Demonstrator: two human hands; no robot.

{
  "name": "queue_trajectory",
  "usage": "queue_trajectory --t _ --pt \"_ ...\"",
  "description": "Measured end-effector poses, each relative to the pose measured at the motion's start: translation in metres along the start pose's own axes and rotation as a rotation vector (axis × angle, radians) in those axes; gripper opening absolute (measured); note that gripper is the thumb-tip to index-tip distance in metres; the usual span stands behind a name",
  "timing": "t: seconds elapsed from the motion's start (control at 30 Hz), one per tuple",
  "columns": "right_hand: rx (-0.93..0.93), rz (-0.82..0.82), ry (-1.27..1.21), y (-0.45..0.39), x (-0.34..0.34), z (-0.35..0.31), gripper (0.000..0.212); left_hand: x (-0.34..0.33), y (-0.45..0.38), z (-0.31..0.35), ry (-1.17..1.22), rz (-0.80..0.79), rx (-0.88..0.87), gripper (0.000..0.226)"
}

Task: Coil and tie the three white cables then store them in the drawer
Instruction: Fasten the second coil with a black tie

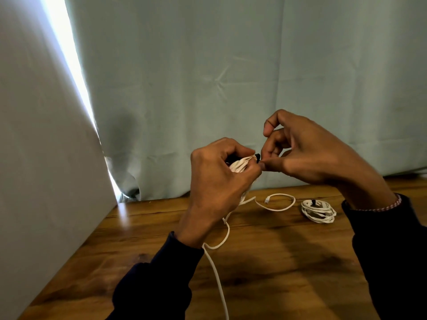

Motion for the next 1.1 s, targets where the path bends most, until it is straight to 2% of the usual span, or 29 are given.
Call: queue_trajectory --t 0.07,0.2,0.5,0.77,0.9,1.1 --pt "-0.017 -0.02 -0.024 0.0 0.0 0.002 0.048 -0.003 0.001 0.0 -0.001 0.023 -0.012 0.031" --pt "-0.035 -0.064 -0.019 0.0 -0.001 0.004 0.047 -0.01 0.003 -0.006 0.039 0.014 0.023 0.015" --pt "-0.031 -0.089 -0.127 -0.001 0.0 0.003 0.048 -0.005 -0.001 -0.014 0.229 0.023 0.117 0.012" --pt "0.01 -0.027 -0.267 -0.004 -0.001 0.004 0.05 0.001 -0.002 -0.022 0.349 0.034 0.197 0.012" --pt "0.034 0.031 -0.229 -0.009 -0.006 0.003 0.051 0.003 -0.004 -0.029 0.382 0.036 0.234 0.011" --pt "0.102 0.148 -0.044 -0.012 -0.009 -0.007 0.051 0.009 -0.007 -0.035 0.481 0.003 0.269 0.009"
Point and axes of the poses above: each hand's wrist, its own y-axis away from the middle knuckle, its own x-axis out of the back of the hand, z = x × y, the point moved 5 cm from there along -y, towards the middle knuckle, and after that the axes turned 15 degrees about -z, right-handed, at the moved point
